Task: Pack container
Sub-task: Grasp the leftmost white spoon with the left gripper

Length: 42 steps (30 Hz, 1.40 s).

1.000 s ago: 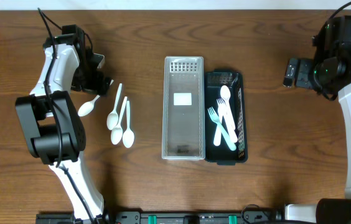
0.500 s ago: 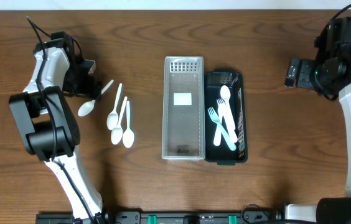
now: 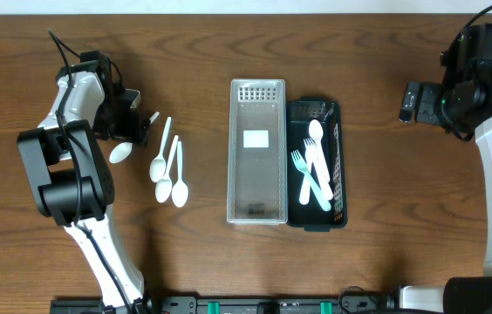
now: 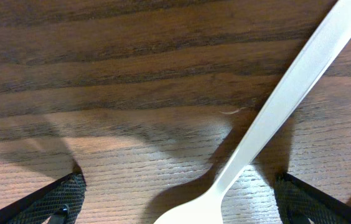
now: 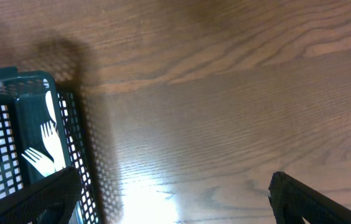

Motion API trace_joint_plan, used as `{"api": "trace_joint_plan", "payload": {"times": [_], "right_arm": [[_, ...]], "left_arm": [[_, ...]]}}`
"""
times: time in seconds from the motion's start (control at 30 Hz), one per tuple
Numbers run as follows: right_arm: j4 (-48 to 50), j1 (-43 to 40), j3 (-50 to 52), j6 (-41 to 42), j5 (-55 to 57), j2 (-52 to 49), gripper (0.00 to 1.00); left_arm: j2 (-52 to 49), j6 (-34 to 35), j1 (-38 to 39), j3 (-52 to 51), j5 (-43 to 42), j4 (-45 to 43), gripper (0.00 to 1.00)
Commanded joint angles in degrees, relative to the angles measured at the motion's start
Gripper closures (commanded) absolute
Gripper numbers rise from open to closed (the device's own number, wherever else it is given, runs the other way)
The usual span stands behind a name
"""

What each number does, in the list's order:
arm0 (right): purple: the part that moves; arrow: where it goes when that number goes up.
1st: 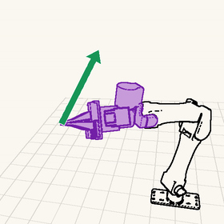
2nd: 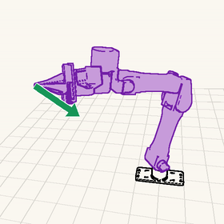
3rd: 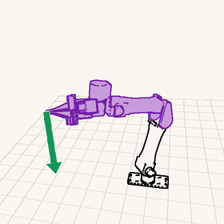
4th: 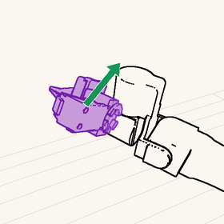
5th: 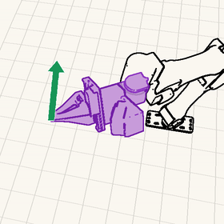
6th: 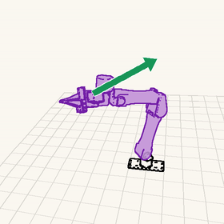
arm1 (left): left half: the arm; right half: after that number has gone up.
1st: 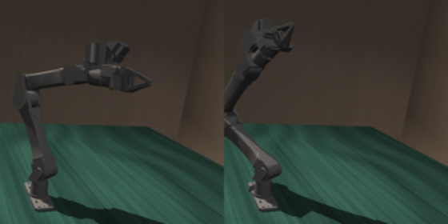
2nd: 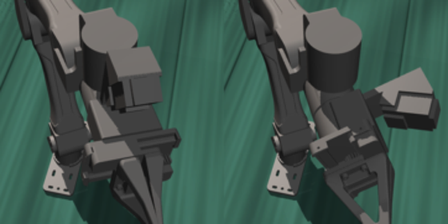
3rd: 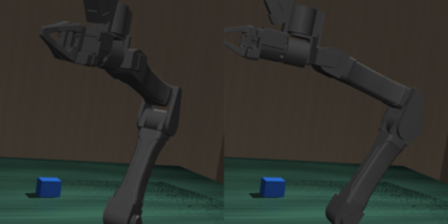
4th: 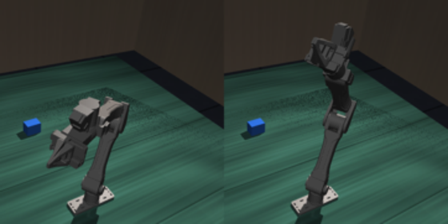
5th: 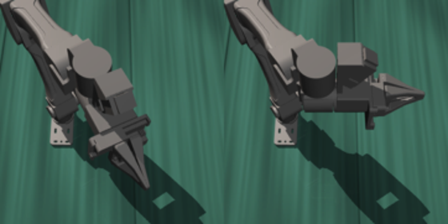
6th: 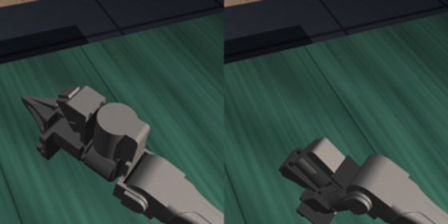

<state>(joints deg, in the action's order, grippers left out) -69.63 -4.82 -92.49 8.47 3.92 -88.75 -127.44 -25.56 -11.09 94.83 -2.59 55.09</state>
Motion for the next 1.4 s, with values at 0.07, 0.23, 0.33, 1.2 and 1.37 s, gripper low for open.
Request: {"api": "trace_joint_plan", "payload": {"times": [0.07,0.23,0.33,1.2,1.37], "right_arm": [[0.0,-0.52,0.42,-0.59,0.57,-0.46,0.01],[-0.02,-0.52,0.42,-0.59,0.55,-0.46,0.01],[-0.02,-0.52,0.42,-0.59,0.55,-0.46,0.01],[0.2,-0.52,0.42,-0.61,0.37,-0.46,0.01],[0.15,-0.52,0.42,-0.61,0.37,-0.46,0.01]], "left_arm": [[-1.09,0.37,-0.07,-1.99,-1.11,-0.15,0.0],[-1.09,1.31,-0.07,-1.99,-1.55,-0.17,0.18],[-1.09,2.95,-0.07,-1.99,-1.55,-0.42,0.26],[-0.92,4.37,-0.07,-1.97,-1.57,-0.44,0.94],[1.73,5.81,0.5,-1.22,-1.55,-0.15,0.94]]}}
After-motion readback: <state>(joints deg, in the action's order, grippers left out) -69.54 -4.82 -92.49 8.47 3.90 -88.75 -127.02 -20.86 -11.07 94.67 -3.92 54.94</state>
